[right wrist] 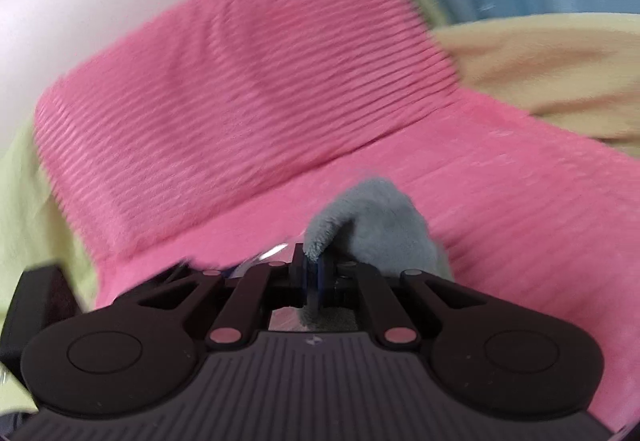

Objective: Clean container
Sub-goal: 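Hold the jar with the left tool while the right tool rubs the cloth around the rim, then rotate the held jar with the left tool while the right tool repositions the cloth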

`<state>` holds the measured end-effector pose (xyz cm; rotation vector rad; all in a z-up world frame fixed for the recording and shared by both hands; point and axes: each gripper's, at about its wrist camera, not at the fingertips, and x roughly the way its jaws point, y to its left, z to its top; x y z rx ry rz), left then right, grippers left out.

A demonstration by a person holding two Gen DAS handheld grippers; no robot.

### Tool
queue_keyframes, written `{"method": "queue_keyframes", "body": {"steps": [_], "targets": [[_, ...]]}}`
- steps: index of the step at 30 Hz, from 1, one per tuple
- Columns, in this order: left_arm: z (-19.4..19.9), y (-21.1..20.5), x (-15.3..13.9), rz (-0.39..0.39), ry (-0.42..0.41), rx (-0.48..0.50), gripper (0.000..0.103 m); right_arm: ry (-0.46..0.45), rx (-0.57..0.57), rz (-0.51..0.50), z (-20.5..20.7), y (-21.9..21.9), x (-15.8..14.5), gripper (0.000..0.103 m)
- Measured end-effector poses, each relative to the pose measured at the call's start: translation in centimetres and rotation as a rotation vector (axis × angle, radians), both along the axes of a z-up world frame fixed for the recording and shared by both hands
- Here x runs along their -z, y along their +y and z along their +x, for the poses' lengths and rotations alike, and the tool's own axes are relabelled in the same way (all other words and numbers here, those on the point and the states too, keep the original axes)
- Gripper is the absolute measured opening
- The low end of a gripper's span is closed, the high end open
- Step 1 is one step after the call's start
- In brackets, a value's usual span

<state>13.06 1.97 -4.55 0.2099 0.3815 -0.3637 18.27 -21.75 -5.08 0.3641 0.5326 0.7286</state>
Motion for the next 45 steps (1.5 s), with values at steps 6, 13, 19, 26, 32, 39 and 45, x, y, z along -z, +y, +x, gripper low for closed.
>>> {"method": "queue_keyframes", "body": {"steps": [6,13,19,26,32,39,45], "targets": [[-2.9,-0.1,-1.4,0.047,0.071,0.018,0.086,0.057,0.147,0.024,1.0,-2.9,1.4,0.003],[-5.1,0.7,-1.7,0.065,0.257,0.025,0.09,0.082,0.131,-0.008,1.0,-1.8,1.9,0.003],[-1.7,1.2,-4.9,0.078,0.365,0.055,0.098,0.09,0.135,0.001,1.3,-0.7,1.6,0.003],[2.3,-0.3,-4.4,0.153,0.537,0.109,0.097,0.098,0.141,0.021,1.4,-1.3,1.7,0.003],[1.5,-0.7,-3.5,0.204,0.52,0.134,0.089,0.094,0.147,0.038,1.7,-1.9,1.4,0.003],[-0.4,-0.3,-4.3,0.032,0.181,0.125,0.089,0.08,0.157,0.036,1.7,-2.6,1.4,0.003],[-1.0,0.2,-2.2,-0.01,0.161,0.089,0.088,0.082,0.144,0.031,1.8,-2.6,1.5,0.003]]}}
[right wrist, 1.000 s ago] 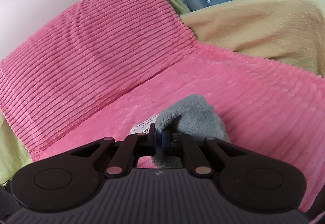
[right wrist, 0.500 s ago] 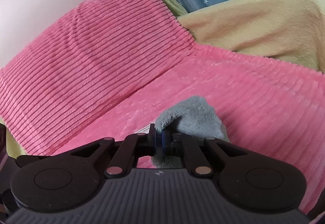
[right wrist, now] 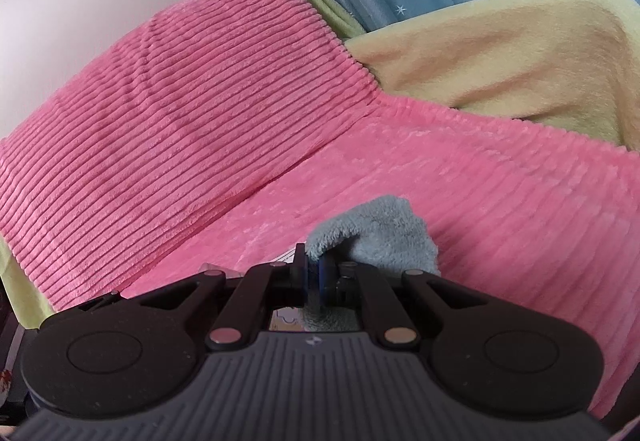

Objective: Clean container
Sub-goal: 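Rotate the held jar with the left tool while the right tool repositions the cloth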

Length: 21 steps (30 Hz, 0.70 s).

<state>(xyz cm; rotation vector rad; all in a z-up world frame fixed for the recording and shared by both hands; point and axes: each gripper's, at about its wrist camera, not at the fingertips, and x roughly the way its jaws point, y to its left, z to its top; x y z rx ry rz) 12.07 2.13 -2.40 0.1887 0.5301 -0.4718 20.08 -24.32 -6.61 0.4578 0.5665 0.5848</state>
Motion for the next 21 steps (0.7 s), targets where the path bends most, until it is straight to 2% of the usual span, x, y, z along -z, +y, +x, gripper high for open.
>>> {"method": "queue_keyframes", "body": {"steps": [3,7,21], "targets": [[-0.4,0.4,-0.5,-0.012,-0.004,-0.014,0.088,-0.007,-0.01,-0.012,-0.1,0.3,0.0,0.003],[-1.0,0.6,-1.1,0.02,-0.016,-0.016,0.088,-0.007,-0.011,-0.014,-0.2,0.4,0.0,0.003],[-3.3,1.2,0.1,0.027,-0.075,-0.052,0.087,-0.03,-0.017,-0.003,-1.2,0.5,-0.6,0.003]]}}
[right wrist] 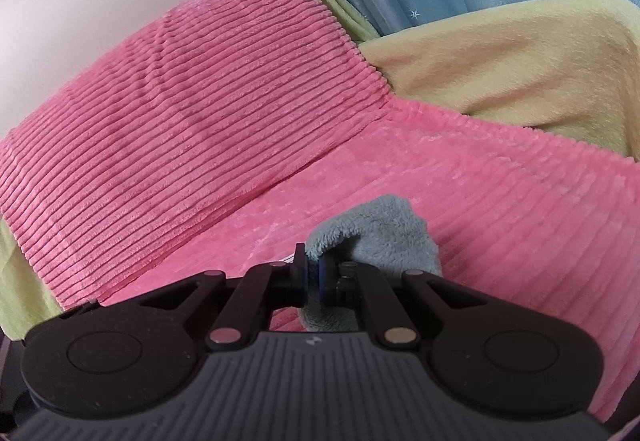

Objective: Clean container
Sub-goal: 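Rotate the held jar with the left tool while the right tool repositions the cloth, then hold the jar with the left tool while the right tool wipes the white lid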

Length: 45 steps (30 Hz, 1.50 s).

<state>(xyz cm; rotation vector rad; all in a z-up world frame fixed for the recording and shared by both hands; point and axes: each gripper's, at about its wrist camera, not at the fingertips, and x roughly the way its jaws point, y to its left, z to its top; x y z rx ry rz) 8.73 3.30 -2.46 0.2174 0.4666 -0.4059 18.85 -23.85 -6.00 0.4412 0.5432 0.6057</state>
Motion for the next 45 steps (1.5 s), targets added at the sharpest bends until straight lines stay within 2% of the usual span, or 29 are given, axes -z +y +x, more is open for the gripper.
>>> {"method": "queue_keyframes", "body": {"steps": [4,10,14,16,18,22,26,31,34,38,45], "targets": [[-1.1,0.2,0.6,-0.005,-0.024,-0.014,0.088,-0.034,-0.055,0.015,-0.4,0.3,-0.5,0.003],[-3.6,0.1,1.8,-0.057,-0.081,-0.08,0.091,-0.118,-0.306,0.053,-2.1,1.8,-1.6,0.003],[-3.7,0.5,2.1,-0.076,-0.089,-0.074,0.092,-0.144,-0.435,0.019,-3.2,3.0,-1.9,0.003],[-3.4,0.8,2.5,-0.099,-0.066,-0.065,0.087,-0.148,-0.475,-0.015,-3.5,3.6,-1.9,0.003],[-3.5,0.8,2.6,-0.109,-0.055,-0.058,0.085,-0.145,-0.494,-0.057,-3.5,4.1,-1.9,0.003],[-3.8,0.3,2.6,-0.076,-0.07,-0.05,0.084,-0.111,-0.502,-0.135,-3.2,5.0,-1.7,0.003],[-4.0,0.3,2.7,-0.082,-0.071,-0.048,0.084,-0.068,-0.544,-0.115,-3.2,4.8,-1.9,0.003],[-4.0,0.1,2.8,-0.085,-0.071,-0.053,0.084,-0.018,-0.629,-0.017,-3.2,5.6,-1.3,0.003],[-4.1,0.0,2.8,-0.084,-0.072,-0.055,0.084,-0.021,-0.626,-0.004,-3.3,6.7,-1.6,0.003],[-4.1,0.0,2.8,-0.086,-0.073,-0.057,0.084,-0.048,-0.567,-0.017,-3.2,8.5,-2.0,0.002],[-3.7,0.2,2.9,-0.099,-0.073,-0.055,0.084,-0.127,-0.414,-0.136,-2.5,8.9,-2.4,0.002]]}}
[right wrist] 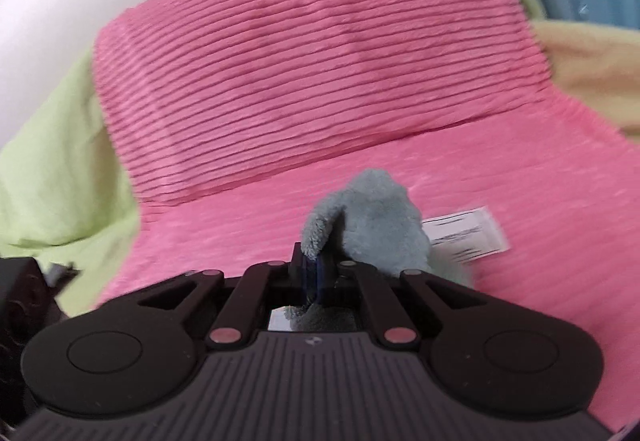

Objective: Clean container
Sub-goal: 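Hold the jar with the left tool while the right tool wipes the white lid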

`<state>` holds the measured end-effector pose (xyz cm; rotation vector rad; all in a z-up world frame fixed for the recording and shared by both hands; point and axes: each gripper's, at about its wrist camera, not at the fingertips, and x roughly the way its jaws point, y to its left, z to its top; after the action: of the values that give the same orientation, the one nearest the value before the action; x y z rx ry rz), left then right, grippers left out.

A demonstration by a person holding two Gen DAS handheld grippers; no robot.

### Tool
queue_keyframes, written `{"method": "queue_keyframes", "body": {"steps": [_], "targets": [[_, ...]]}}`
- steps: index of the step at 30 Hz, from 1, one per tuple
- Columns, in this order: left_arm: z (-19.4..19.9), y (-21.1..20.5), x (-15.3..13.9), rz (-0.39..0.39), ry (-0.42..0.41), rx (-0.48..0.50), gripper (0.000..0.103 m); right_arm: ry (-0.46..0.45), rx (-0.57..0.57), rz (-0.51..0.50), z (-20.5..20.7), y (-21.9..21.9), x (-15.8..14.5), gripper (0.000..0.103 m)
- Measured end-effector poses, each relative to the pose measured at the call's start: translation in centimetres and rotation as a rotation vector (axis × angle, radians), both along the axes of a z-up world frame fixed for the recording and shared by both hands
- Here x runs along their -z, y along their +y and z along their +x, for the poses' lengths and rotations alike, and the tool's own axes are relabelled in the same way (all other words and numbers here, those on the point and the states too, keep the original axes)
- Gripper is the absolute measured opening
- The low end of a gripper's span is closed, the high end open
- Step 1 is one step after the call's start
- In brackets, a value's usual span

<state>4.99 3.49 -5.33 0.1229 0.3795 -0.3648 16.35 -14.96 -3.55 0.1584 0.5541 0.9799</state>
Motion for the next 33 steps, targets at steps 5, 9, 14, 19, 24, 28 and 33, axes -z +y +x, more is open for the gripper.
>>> {"method": "queue_keyframes", "body": {"steps": [5,9,14,19,24,28,33], "targets": [[0.0,-0.1,0.0,0.006,-0.003,0.002,0.084,0.028,-0.002,-0.019,-0.3,-2.4,-0.3,0.002],[-0.2,-0.2,0.0,0.008,-0.004,0.002,0.084,0.068,-0.051,-0.015,-1.2,-4.2,-0.4,0.002],[-0.3,-0.3,0.0,0.009,-0.004,-0.004,0.084,0.116,-0.123,0.028,-2.2,-4.7,-0.2,0.003],[-0.5,-0.5,0.0,0.014,-0.007,-0.009,0.084,0.14,-0.143,0.058,-2.4,-3.6,0.0,0.003],[-0.5,-0.5,0.0,0.009,-0.006,-0.012,0.084,0.122,-0.126,0.052,-2.5,-2.2,-0.2,0.002],[-0.4,-0.5,0.0,0.009,-0.006,-0.013,0.084,0.074,-0.084,0.033,-2.7,-1.2,-0.2,0.002],[-0.4,-0.6,0.0,0.008,-0.006,-0.015,0.084,0.01,0.01,-0.01,-2.3,-1.0,-0.4,0.002]]}}
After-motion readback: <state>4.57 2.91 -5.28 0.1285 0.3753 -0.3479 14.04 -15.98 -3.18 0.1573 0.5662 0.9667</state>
